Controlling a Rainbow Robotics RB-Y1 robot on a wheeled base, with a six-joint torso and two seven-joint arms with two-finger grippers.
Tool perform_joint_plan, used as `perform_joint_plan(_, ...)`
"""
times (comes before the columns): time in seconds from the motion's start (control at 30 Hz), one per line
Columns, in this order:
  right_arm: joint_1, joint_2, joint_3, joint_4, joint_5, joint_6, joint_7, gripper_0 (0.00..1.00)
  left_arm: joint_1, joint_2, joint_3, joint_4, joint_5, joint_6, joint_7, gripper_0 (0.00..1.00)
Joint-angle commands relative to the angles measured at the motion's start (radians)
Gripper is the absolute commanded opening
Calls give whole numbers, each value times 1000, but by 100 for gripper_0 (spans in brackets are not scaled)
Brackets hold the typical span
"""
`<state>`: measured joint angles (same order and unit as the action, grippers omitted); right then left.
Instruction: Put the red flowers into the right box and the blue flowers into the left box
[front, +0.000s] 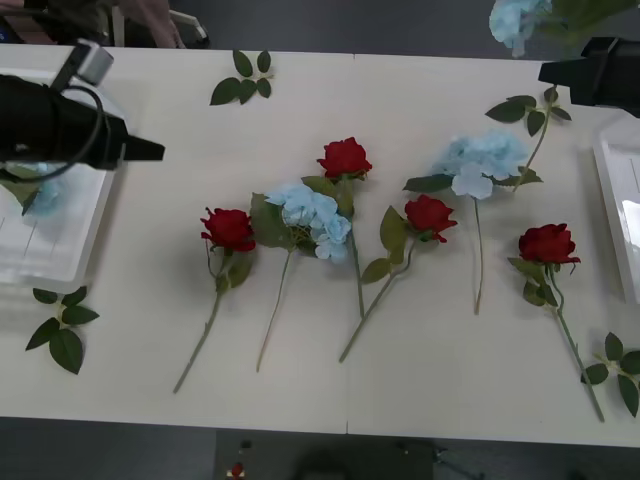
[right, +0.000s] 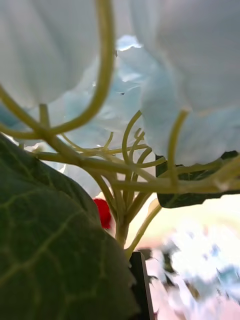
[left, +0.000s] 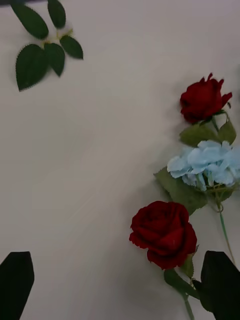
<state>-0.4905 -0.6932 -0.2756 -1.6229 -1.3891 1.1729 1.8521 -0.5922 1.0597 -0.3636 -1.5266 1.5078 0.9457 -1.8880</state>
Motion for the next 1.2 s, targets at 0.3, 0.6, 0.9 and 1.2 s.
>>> perform_joint_plan(0.3,-10,127,82,-77,-309,-27,371,0,152,-142,-21,-164,-299,-21,12,100)
perform_joint_plan(0.6,-8,307,161,-77,-283,-56,526,0,193,-158,-5,-247,-187,-88,9,100)
perform_joint_plan(0.9,-23,281,263,-77,-326,-110,409,0,204,-326,100,-297,141,-119,-65,100)
perform_joint_plan(1.2,-33,256,326,-77,-384,-156,406,0,92,-586,86,-205,-6,-142,-109,100)
